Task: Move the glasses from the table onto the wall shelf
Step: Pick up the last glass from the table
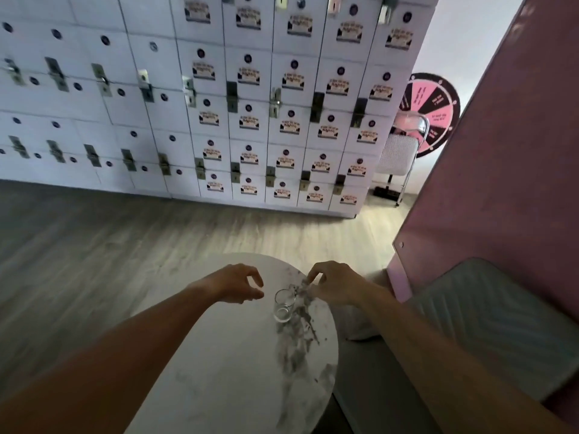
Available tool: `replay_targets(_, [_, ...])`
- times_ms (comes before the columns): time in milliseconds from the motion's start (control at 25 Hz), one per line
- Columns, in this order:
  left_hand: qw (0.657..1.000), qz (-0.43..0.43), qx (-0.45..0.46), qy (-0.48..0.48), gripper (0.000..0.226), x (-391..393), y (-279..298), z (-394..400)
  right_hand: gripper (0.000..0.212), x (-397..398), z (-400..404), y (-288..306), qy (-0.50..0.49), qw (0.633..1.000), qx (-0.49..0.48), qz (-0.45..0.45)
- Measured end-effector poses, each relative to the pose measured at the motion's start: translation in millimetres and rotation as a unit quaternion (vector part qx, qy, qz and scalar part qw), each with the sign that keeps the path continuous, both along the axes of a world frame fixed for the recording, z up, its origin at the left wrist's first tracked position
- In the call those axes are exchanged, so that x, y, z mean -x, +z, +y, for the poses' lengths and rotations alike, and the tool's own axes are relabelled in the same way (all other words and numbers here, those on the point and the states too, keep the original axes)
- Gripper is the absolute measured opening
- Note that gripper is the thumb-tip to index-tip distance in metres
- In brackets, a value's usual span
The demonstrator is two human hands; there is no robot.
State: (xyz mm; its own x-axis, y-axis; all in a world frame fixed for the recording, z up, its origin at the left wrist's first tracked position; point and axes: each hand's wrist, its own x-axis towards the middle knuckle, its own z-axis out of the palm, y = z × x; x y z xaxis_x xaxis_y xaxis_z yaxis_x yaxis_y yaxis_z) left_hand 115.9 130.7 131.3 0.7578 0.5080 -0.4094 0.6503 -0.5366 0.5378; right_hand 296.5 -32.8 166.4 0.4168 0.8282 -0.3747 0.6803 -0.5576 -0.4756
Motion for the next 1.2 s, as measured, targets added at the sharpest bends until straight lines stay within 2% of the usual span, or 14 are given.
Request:
replay_targets(240, [0.995,0.058,0.085,-0.005,0.054,-36,-110,37,0.018,-10,44,-103,-0.003,0.998,0.053,0.037])
replay_targets(360, [0.988,0.069,0.141,0.003,0.066,-49,-158,43,0.031,-9,54,-143,-0.016,0.999,0.029,0.022])
replay_targets(520, [0.984,0.050,0.171,0.010,0.068,-69,-198,43,0.039,-13,60,-180,-0.005,0.999,0.044,-0.005])
replay_targets(640, [0.981,0.040,0.188,0.026,0.064,-79,-215,42,0.034,-16,64,-201,0.006,0.999,0.043,-0.015])
replay_targets(800, [0.980,0.029,0.192,0.039,0.058,-84,-223,43,0.025,-15,69,-211,0.008,0.998,0.013,-0.069])
replay_targets(920, [0.983,0.026,0.183,0.005,0.057,-92,-213,44,0.017,-20,70,-197,-0.015,0.998,-0.016,-0.060])
replay_targets(1080, [0.984,-0.028,0.173,-0.028,0.064,-118,-166,44,0.015,-42,59,-149,-0.056,0.996,-0.055,-0.031])
replay_targets(1200, [0.970,-0.096,0.217,-0.047,0.069,-153,-114,34,0.023,-68,35,-102,-0.085,0.991,-0.092,-0.054])
